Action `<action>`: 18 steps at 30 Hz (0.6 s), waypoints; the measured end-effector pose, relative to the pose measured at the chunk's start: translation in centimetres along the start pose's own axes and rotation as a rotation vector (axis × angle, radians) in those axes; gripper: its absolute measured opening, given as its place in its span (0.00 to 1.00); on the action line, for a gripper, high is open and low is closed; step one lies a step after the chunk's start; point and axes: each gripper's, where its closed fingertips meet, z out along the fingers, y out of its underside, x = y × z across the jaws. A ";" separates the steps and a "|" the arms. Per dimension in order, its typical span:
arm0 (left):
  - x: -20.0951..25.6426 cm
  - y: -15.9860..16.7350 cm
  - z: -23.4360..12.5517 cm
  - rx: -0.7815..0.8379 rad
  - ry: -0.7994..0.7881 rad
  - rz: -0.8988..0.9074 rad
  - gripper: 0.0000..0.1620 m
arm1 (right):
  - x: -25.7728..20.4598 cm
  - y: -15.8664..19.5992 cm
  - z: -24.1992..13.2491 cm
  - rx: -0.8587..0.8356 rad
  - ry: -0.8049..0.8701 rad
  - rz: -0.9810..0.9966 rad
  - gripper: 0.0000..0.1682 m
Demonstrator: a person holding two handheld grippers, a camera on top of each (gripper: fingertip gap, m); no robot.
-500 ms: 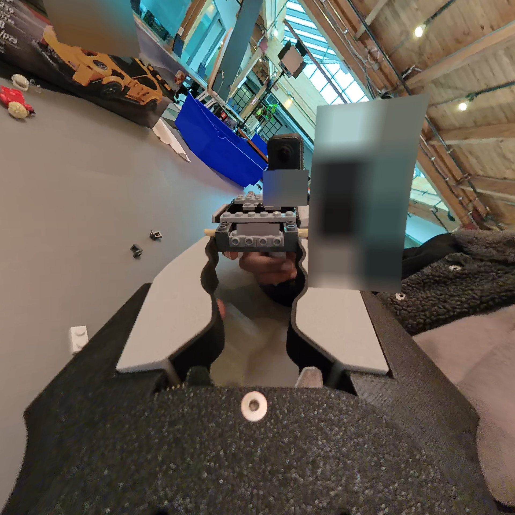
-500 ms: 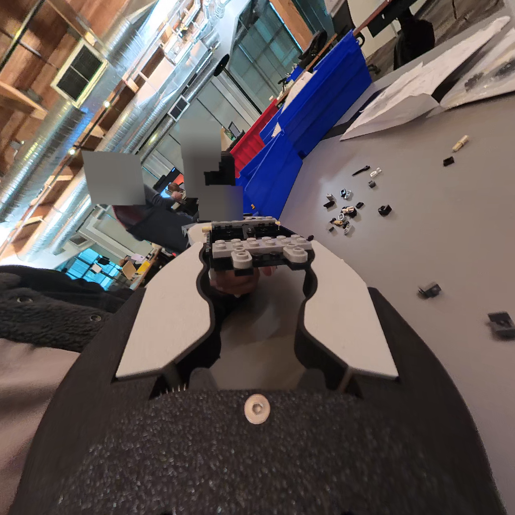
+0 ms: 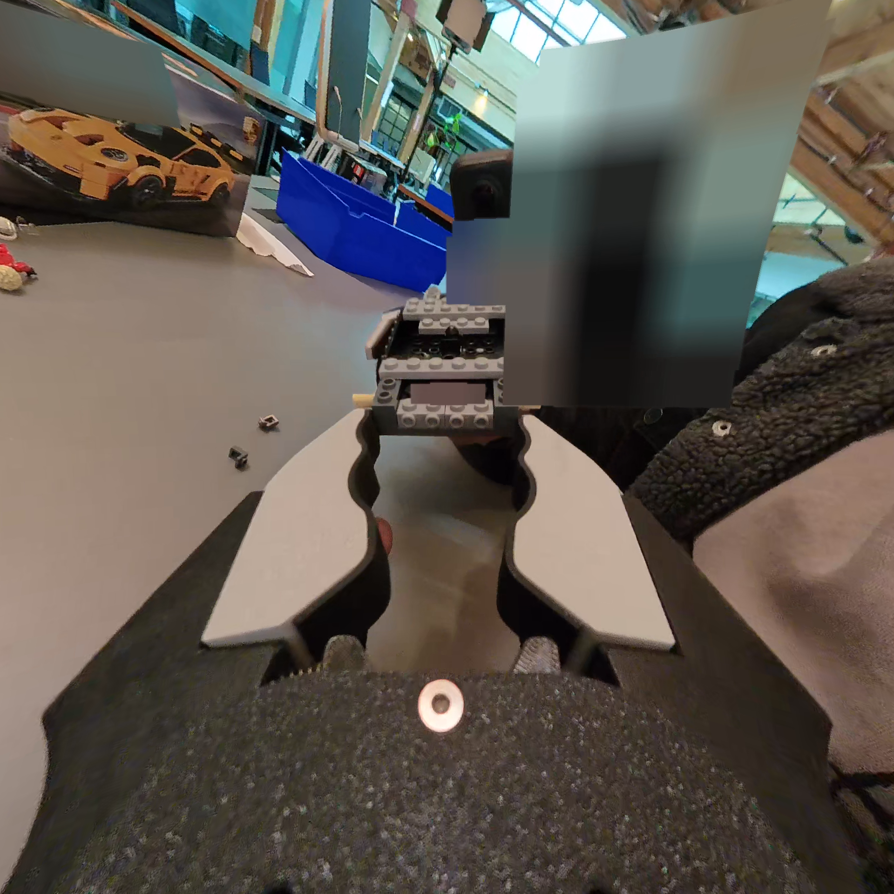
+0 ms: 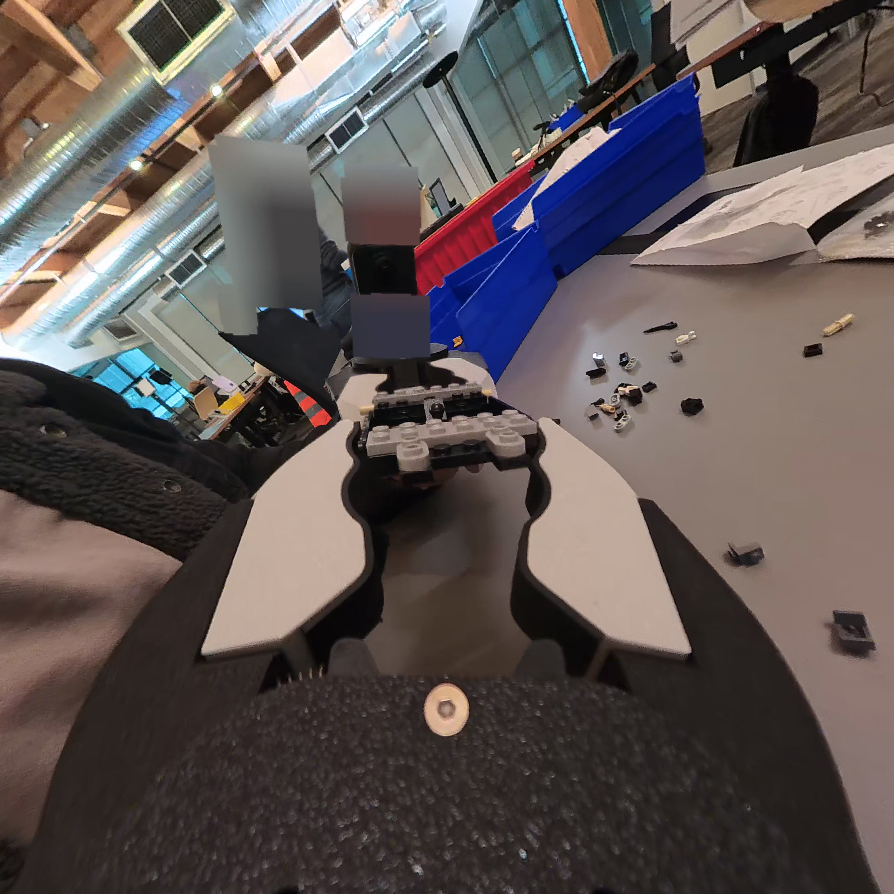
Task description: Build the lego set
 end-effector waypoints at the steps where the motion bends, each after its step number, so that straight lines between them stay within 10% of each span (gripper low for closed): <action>1: 0.1 0.2 0.1 -0.014 0.002 0.013 0.33 | -0.1 0.0 -0.1 -0.005 -0.002 -0.019 0.38; 18: 0.7 1.3 0.8 -0.062 0.011 0.075 0.34 | -0.8 0.3 -0.6 -0.049 -0.025 -0.165 0.38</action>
